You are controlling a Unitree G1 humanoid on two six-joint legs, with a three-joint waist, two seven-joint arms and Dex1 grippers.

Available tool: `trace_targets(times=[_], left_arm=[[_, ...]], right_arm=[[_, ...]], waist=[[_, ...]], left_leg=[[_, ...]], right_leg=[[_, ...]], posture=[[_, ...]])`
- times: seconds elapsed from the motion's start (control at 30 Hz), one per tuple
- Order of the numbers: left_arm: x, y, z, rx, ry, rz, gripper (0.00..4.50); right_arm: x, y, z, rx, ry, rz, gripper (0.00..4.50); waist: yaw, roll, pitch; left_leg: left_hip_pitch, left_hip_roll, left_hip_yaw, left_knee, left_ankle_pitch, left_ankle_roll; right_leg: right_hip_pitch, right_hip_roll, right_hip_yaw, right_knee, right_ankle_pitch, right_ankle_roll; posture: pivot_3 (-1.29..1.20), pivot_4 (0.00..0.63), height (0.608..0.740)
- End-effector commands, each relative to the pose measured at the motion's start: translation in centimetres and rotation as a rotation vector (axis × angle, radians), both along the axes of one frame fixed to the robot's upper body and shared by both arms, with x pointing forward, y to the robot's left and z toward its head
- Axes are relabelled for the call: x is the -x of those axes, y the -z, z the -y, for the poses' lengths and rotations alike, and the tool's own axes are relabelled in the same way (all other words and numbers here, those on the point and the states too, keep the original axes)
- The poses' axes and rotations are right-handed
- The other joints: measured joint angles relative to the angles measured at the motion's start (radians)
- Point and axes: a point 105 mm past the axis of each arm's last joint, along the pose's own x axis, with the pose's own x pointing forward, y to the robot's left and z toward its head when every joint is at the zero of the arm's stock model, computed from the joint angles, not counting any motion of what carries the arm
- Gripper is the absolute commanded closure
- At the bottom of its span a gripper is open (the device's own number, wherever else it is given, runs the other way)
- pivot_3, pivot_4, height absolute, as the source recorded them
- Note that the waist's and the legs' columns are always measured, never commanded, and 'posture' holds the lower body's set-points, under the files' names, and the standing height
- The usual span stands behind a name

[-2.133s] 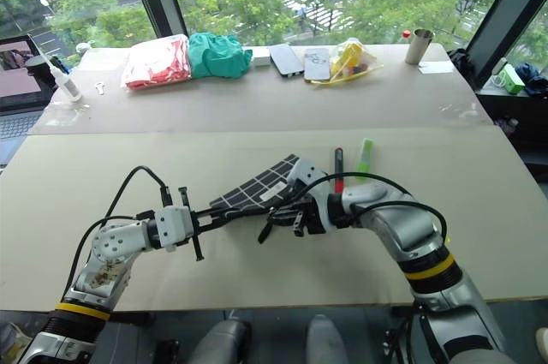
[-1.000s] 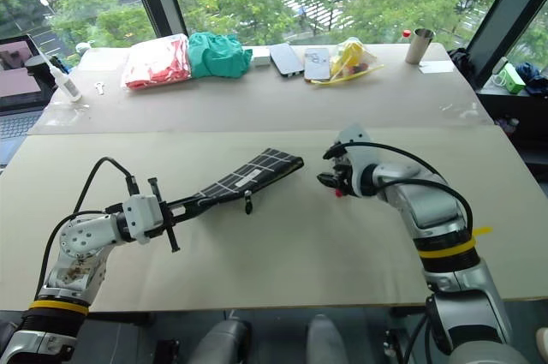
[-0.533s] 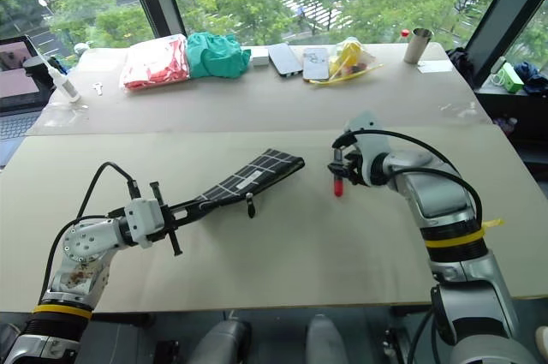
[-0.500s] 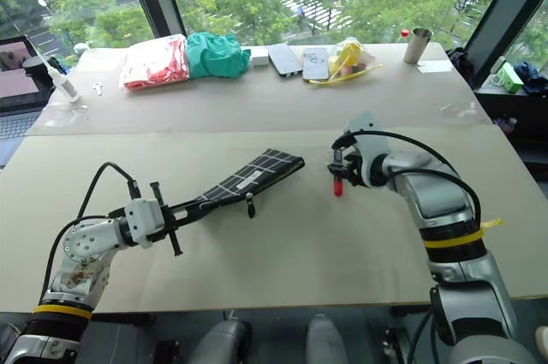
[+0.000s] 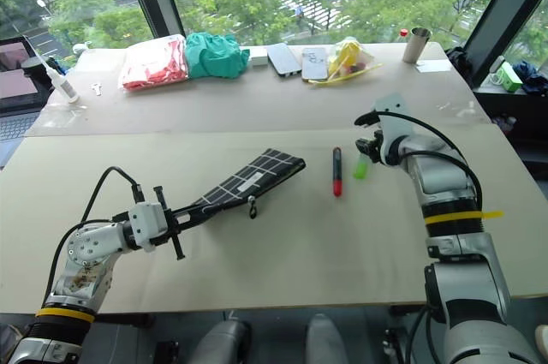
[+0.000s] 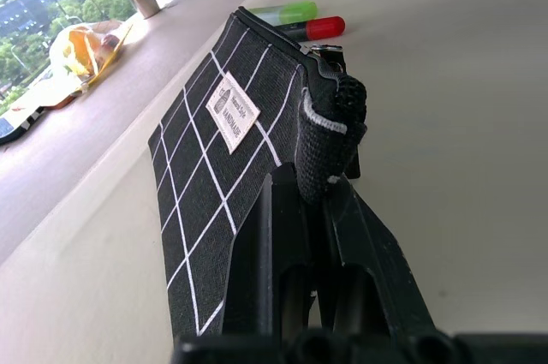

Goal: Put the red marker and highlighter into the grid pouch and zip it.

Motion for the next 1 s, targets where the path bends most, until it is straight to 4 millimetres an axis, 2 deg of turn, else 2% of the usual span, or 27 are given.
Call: trace_targets(times=[0.03,0.4,0.43,0.5,0.63,0.67,0.8,0.93,1.0], left_arm=[[0.1,-0.8,0.4,0.006,0.011,0.044,4.50],[0.0,-1.0,0.3,0.007,0.004,0.048,4.50],[0.0,-1.0,0.3,0.007,0.003,0.049,4.50],[0.0,-1.0,0.3,0.007,0.004,0.050,4.50],[-0.2,-1.3,0.3,0.007,0.003,0.062,4.50],[-0.2,-1.3,0.4,0.008,0.003,0.064,4.50],[-0.3,-1.5,0.4,0.009,0.003,0.070,4.50],[-0.3,-1.4,0.4,0.007,0.004,0.070,4.50],[-0.3,-1.4,0.4,0.007,0.005,0.068,4.50]], right_arm=[[-0.4,-0.3,0.1,-0.011,0.036,0.019,1.89],[0.2,2.6,0.8,0.041,0.092,-0.062,1.89],[0.3,2.7,0.8,0.034,0.089,-0.066,2.41],[0.6,2.9,0.4,0.018,0.070,-0.077,2.95],[0.9,3.2,0.0,-0.082,0.064,-0.111,4.34],[0.9,3.2,0.1,-0.086,0.066,-0.112,4.45],[0.8,3.2,0.6,-0.094,0.094,-0.120,4.45],[0.2,2.4,1.4,-0.071,0.125,-0.076,4.45],[0.2,1.2,0.6,-0.088,0.063,-0.039,3.88]], waist=[[-0.001,0.000,0.000],[0.003,0.000,0.000],[0.003,0.000,0.000],[0.002,0.000,0.000],[0.002,0.000,0.000],[0.002,0.000,0.000],[0.001,0.000,0.000],[0.002,0.000,0.000],[0.002,0.000,0.000]], left_leg=[[0.000,0.000,0.000,0.000,0.000,0.000],[0.000,0.000,0.000,0.000,0.000,0.000],[0.000,0.000,0.000,0.000,0.000,0.000],[0.001,0.000,0.000,0.000,0.000,0.000],[0.001,0.000,0.000,0.000,0.000,0.000],[0.001,0.000,0.000,0.000,0.000,0.000],[0.002,0.000,0.000,0.000,0.000,0.000],[0.002,0.000,0.000,0.000,0.000,0.000],[0.002,0.000,0.000,0.000,0.000,0.000]], right_leg=[[0.000,0.000,0.000,0.000,0.000,0.000],[0.001,0.000,0.000,0.000,0.000,0.000],[0.001,0.000,0.000,0.000,0.000,0.000],[0.001,0.000,0.000,0.000,0.000,0.000],[0.002,0.000,0.000,0.000,0.000,0.000],[0.002,0.000,0.000,0.000,0.000,0.000],[0.002,0.000,0.000,0.000,0.000,0.000],[0.002,0.000,0.000,0.000,0.000,0.000],[0.002,0.000,0.000,0.000,0.000,0.000]], posture=[[0.00,0.150,0.740],[0.00,0.150,0.740],[0.00,0.150,0.740],[0.00,0.150,0.740],[0.00,0.150,0.740],[0.00,0.150,0.740],[0.00,0.150,0.740],[0.00,0.150,0.740],[0.00,0.150,0.740]])
